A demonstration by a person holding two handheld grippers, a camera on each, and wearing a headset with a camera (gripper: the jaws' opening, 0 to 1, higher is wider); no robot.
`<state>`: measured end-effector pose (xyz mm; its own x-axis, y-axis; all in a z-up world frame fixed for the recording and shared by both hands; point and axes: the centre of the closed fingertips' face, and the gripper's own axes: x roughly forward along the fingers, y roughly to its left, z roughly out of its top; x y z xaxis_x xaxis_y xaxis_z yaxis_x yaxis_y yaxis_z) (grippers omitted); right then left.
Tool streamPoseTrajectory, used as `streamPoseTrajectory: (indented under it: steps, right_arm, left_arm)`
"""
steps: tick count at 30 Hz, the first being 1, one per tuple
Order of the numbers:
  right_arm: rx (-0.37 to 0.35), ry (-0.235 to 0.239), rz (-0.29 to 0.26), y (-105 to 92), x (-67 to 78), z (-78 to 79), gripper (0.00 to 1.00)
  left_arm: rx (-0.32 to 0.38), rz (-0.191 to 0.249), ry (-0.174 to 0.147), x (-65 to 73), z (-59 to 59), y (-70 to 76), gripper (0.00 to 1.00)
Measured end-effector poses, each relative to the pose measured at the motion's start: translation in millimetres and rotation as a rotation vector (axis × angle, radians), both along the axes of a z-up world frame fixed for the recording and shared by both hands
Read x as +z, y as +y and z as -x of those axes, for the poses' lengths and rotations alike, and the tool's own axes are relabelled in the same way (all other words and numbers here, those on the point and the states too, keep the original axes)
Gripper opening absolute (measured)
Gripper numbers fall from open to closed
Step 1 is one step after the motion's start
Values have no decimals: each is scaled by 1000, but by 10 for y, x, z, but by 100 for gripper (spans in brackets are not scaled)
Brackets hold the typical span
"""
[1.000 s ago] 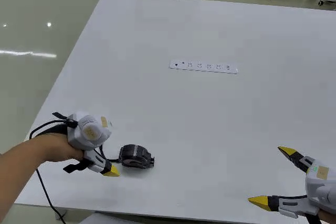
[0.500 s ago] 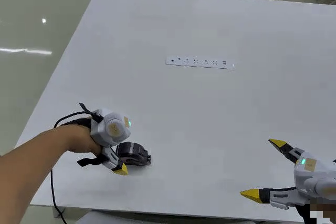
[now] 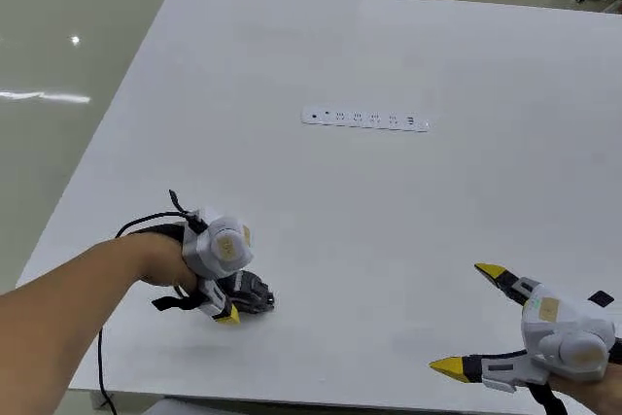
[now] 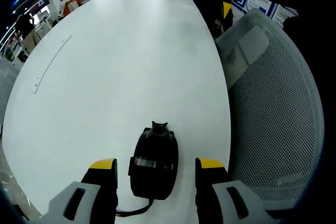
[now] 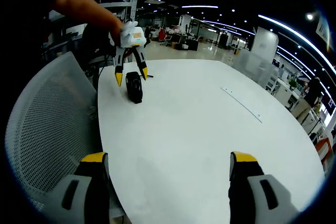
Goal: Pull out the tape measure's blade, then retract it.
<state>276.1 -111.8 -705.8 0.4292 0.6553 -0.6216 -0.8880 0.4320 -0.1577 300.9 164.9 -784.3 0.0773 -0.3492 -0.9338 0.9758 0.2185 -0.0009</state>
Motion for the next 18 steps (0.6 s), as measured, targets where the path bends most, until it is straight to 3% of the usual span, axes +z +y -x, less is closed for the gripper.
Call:
streamPoseTrajectory:
  steps: [3, 9, 14, 18]
  right_arm:
    - [9, 3, 0, 42, -14, -3, 97]
    - [19, 9, 6, 86, -42, -12, 95]
    - [20, 10, 4, 95, -41, -28, 94]
    - [16, 12, 3, 99, -37, -27, 94]
  left_arm:
    - [-9, 0, -12, 4, -30, -13, 51]
    - [-22, -18, 2, -51, -16, -14, 48]
    - [-35, -22, 0, -38, -26, -19, 35]
    - [-44, -25, 9, -44, -17, -24, 34]
